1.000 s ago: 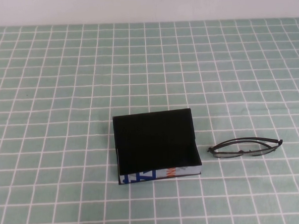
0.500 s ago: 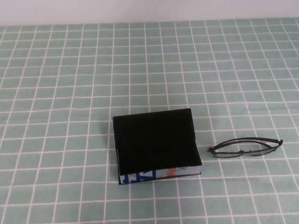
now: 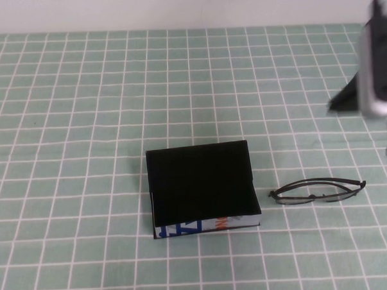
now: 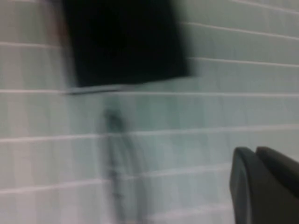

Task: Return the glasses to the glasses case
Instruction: Pick up the glasses from the table

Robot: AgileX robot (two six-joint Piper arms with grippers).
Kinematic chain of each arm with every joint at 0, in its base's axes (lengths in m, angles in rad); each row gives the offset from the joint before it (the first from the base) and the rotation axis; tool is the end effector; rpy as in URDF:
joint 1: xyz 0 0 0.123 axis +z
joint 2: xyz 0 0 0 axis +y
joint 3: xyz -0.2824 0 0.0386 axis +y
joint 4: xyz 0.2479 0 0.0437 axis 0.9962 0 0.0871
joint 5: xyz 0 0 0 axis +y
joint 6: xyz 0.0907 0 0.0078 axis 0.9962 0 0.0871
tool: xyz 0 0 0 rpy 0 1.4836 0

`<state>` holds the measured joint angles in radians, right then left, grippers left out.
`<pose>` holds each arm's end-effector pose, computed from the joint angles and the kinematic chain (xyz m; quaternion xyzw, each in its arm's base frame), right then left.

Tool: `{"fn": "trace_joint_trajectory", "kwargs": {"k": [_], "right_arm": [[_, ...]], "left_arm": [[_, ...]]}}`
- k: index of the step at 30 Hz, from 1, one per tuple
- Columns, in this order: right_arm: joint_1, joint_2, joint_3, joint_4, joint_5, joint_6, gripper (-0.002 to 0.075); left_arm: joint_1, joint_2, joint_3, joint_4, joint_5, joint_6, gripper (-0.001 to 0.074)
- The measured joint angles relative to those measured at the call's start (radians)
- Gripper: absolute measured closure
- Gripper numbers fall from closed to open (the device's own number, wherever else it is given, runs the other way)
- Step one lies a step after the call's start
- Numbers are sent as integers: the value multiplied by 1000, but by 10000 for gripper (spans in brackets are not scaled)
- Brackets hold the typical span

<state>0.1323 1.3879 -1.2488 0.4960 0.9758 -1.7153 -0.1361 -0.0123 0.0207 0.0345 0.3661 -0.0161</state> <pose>0.2783 0.0733 0.3477 -0.6981 0.6252 -0.0214 0.3483 0.0523 -0.0060 0.1738 0.0572 0.7989 -0.0310 0.5979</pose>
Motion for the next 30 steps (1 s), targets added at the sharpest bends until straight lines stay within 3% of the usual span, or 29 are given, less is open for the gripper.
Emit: {"fn": "trace_joint_trajectory", "kwargs": {"k": [5, 15, 21, 24, 28, 30], "right_arm": [[47, 94, 0, -8, 110, 97, 739], [70, 158, 0, -11, 74, 256, 736], [190, 218, 0, -375, 24, 368, 736], [226, 243, 0, -450, 0, 403, 726], [233, 252, 0, -474, -16, 442, 617], [233, 252, 0, -476, -22, 490, 480]], "left_arm": [[0, 0, 0, 0, 0, 0, 737], [0, 0, 0, 0, 0, 0, 737], [0, 0, 0, 0, 0, 0, 737], [0, 0, 0, 0, 0, 0, 737], [0, 0, 0, 0, 0, 0, 737], [0, 0, 0, 0, 0, 0, 737]]}}
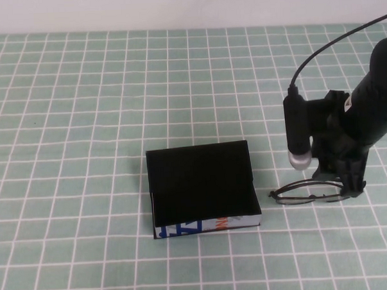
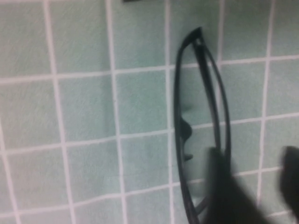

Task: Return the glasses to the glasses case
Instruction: Pick up the glasses from the table

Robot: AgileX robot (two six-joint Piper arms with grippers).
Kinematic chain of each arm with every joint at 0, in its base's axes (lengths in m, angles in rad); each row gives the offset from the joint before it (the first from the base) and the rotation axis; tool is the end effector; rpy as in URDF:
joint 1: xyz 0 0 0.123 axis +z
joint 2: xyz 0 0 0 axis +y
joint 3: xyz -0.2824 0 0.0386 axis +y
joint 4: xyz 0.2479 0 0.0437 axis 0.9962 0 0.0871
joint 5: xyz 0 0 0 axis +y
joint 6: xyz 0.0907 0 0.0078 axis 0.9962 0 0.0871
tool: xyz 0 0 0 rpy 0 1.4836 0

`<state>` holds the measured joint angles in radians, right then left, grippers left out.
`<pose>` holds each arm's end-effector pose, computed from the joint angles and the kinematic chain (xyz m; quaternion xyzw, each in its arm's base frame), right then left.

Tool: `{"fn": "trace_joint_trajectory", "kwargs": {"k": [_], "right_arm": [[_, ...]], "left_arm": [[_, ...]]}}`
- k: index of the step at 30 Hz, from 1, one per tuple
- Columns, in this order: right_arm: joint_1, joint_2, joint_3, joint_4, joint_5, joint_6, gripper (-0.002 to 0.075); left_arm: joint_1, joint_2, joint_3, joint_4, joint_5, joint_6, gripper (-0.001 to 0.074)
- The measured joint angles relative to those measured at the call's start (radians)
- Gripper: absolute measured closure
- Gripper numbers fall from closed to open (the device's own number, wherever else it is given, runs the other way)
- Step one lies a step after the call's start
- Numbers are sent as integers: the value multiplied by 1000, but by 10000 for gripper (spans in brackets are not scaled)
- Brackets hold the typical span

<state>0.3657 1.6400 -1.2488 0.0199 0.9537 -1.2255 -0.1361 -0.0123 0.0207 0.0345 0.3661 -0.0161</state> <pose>0.3093 0.1200 0.2613 -0.7024 0.6944 -0.0569 0.1454 0.0523 -0.0060 0.1738 0.0572 0.7989 -0.0310 0.5979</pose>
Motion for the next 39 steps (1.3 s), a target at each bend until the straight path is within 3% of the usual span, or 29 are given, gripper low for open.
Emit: {"fn": "trace_joint_trajectory", "kwargs": {"k": [3, 6, 16, 20, 27, 39], "right_arm": [[0, 4, 0, 5, -26, 40, 204], [0, 14, 0, 30, -46, 49, 89], [2, 32, 0, 81, -19, 68, 67], [2, 32, 0, 84, -15, 175, 71], [2, 32, 0, -14, -3, 255, 101], [2, 83, 10, -84, -14, 225, 104]], "left_arm": [[0, 0, 0, 0, 0, 0, 737], [0, 0, 0, 0, 0, 0, 737], [0, 0, 0, 0, 0, 0, 737], [0, 0, 0, 0, 0, 0, 737], [0, 0, 0, 0, 0, 0, 737], [23, 0, 0, 0, 0, 0, 737]]}}
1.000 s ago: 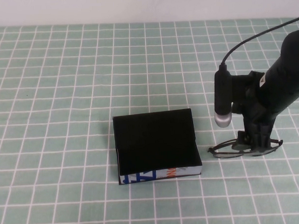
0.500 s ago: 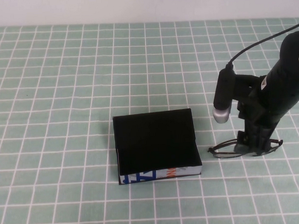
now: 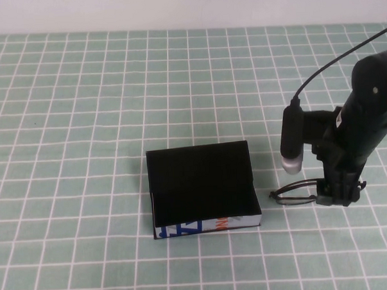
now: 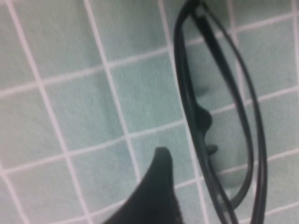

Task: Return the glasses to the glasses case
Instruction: Pick up the glasses from the table

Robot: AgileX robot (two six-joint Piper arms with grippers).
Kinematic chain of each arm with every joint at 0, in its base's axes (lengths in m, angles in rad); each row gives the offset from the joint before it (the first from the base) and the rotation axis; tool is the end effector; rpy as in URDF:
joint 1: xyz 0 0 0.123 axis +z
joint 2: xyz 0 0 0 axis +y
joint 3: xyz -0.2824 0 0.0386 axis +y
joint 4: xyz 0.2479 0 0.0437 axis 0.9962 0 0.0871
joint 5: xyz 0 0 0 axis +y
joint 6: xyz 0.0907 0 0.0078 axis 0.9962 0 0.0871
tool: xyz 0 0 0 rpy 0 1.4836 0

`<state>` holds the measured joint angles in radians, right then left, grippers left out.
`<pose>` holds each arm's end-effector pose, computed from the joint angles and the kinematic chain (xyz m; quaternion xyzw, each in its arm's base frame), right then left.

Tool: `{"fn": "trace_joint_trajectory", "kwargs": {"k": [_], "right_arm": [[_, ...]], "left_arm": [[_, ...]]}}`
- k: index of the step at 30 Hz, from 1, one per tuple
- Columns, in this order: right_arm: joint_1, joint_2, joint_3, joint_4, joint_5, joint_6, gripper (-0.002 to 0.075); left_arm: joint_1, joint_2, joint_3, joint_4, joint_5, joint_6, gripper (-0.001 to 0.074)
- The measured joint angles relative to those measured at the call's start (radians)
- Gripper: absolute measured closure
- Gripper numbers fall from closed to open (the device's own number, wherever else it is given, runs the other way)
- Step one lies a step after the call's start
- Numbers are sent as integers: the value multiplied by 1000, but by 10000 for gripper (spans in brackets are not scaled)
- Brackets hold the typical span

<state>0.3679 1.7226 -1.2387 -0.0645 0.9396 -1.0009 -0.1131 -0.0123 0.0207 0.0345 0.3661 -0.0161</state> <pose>0.3206 0.1185 0.2312 -0.6398 0.7591 -0.0631 0.1024 0.0525 -0.0048 0.1738 0.0480 0.7995 -0.0241 0.5982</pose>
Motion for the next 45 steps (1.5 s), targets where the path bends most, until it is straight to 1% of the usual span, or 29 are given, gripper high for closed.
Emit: {"fn": "trace_joint_trajectory", "kwargs": {"k": [6, 24, 27, 29, 35, 38, 41, 45], "right_arm": [[0, 16, 3, -35, -27, -3, 104], [0, 106, 3, -37, -54, -12, 104], [0, 117, 3, -39, -63, -12, 116], [0, 124, 3, -39, -68, -12, 148], [0, 125, 3, -39, -70, -12, 318], [0, 125, 3, -39, -66, -12, 381], [0, 125, 3, -39, -57, -12, 410], [0, 125, 3, -39, -54, -12, 420]], "left_arm": [[7, 0, 0, 0, 0, 0, 737], [7, 0, 0, 0, 0, 0, 737], [7, 0, 0, 0, 0, 0, 737], [7, 0, 0, 0, 0, 0, 737], [7, 0, 0, 0, 0, 0, 737], [7, 0, 0, 0, 0, 0, 737], [7, 0, 0, 0, 0, 0, 737], [7, 0, 0, 0, 0, 0, 737]]}}
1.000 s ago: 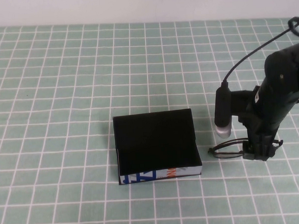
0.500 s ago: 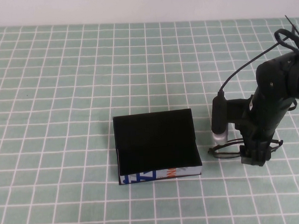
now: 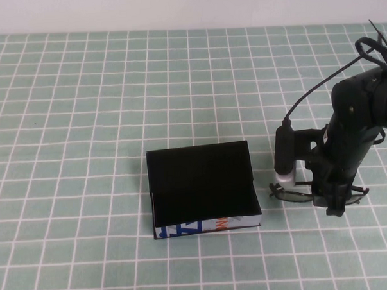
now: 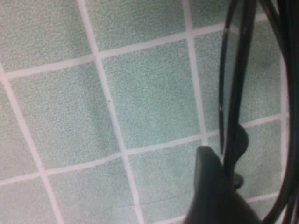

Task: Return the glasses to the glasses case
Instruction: Pick up the glasses from the table

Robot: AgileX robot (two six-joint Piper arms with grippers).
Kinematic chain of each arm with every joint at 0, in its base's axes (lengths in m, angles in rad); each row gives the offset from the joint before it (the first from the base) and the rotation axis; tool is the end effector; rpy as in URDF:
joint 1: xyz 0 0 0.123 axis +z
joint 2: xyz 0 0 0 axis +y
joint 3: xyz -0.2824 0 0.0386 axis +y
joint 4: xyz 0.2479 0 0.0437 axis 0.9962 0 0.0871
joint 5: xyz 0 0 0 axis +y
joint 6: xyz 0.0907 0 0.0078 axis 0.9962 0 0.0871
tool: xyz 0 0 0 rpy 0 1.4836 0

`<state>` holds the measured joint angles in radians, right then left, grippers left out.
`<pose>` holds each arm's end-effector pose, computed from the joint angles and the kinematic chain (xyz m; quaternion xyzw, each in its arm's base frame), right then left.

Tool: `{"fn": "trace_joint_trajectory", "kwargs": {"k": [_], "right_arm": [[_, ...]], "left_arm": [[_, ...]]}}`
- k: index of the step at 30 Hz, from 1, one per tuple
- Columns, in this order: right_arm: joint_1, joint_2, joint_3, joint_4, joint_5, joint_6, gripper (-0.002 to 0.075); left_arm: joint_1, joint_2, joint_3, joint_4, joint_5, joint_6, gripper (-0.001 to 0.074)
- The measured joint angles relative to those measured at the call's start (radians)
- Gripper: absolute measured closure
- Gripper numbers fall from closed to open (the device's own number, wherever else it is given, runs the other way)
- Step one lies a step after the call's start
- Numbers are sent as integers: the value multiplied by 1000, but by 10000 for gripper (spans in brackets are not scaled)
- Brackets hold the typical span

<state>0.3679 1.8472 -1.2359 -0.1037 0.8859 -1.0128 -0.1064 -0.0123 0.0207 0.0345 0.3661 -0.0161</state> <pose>0.3357 0.1216 0.1881 -0.6566 0.7487 -0.0659 0.0626 0.0525 -0.0045 0.1738 0.0453 0.7997 -0.0221 0.5983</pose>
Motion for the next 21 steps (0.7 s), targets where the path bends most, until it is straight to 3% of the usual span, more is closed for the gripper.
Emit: {"fn": "trace_joint_trajectory", "kwargs": {"k": [21], "right_arm": [[0, -35, 0, 6, 17, 2, 477]], "left_arm": [[0, 0, 0, 0, 0, 0, 737]]}}
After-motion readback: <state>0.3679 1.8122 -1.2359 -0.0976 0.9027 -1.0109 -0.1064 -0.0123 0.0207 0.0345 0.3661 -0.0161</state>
